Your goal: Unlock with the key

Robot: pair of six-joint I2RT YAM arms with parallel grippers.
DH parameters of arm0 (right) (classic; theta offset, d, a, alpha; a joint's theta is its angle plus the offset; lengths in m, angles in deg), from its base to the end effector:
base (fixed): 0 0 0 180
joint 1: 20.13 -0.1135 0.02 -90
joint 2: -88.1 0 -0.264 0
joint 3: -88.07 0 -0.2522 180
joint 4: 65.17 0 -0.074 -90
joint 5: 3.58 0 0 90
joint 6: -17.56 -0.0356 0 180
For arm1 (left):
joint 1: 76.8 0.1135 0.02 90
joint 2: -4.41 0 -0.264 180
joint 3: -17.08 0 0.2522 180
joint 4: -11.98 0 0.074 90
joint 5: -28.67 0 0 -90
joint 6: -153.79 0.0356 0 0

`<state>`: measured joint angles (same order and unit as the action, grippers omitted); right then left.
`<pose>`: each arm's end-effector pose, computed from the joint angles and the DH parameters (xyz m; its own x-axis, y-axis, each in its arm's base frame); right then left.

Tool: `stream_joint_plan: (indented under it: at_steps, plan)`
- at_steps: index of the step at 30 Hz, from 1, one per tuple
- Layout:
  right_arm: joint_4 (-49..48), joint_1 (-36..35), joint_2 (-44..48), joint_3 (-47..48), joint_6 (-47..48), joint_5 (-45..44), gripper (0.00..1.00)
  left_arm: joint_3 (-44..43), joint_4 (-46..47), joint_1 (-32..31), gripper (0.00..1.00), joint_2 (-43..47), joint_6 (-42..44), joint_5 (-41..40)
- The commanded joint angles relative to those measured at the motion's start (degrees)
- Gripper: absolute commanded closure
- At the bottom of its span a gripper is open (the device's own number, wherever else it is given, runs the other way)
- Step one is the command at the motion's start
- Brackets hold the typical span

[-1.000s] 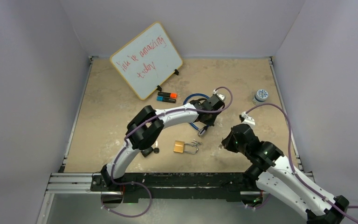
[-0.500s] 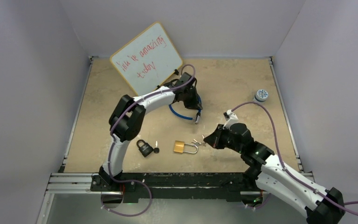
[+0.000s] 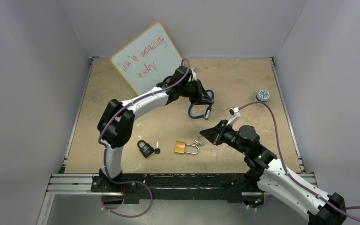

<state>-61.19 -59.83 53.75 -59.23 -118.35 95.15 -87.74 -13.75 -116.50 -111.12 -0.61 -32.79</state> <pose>0.1218 0.1081 0.2445 -0.5895 0.4333 -0.6817 -0.4659 0.5070 0.7251 0.3479 -0.3109 0.2423 -0.9702 -0.2242 -0.0917 -0.0419 0.5281 -0.8481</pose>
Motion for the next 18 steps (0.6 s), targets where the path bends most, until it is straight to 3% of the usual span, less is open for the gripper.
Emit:
stream_joint_plan:
  at_steps: [1, 4, 11, 18]
  plan:
    - [-3.6, 0.2, 1.4, 1.2, -4.6, -2.3, 1.0, 3.8, 16.0, 2.2, 1.0, 8.7, -9.4, 7.2]
    - [0.0, 0.2, 1.6, 4.3, -7.0, -8.2, 1.0, 6.1, 22.6, 3.5, 1.0, 10.7, -13.8, 8.8]
    - [22.8, 0.2, -1.8, 15.7, -6.6, -25.5, 1.0, 11.9, 39.3, 4.0, 1.0, 8.7, -22.0, 9.8]
    - [37.7, 0.2, -3.3, 20.6, -9.4, -33.9, 1.0, 14.7, 57.8, 2.9, 1.0, 3.6, -29.5, 5.3]
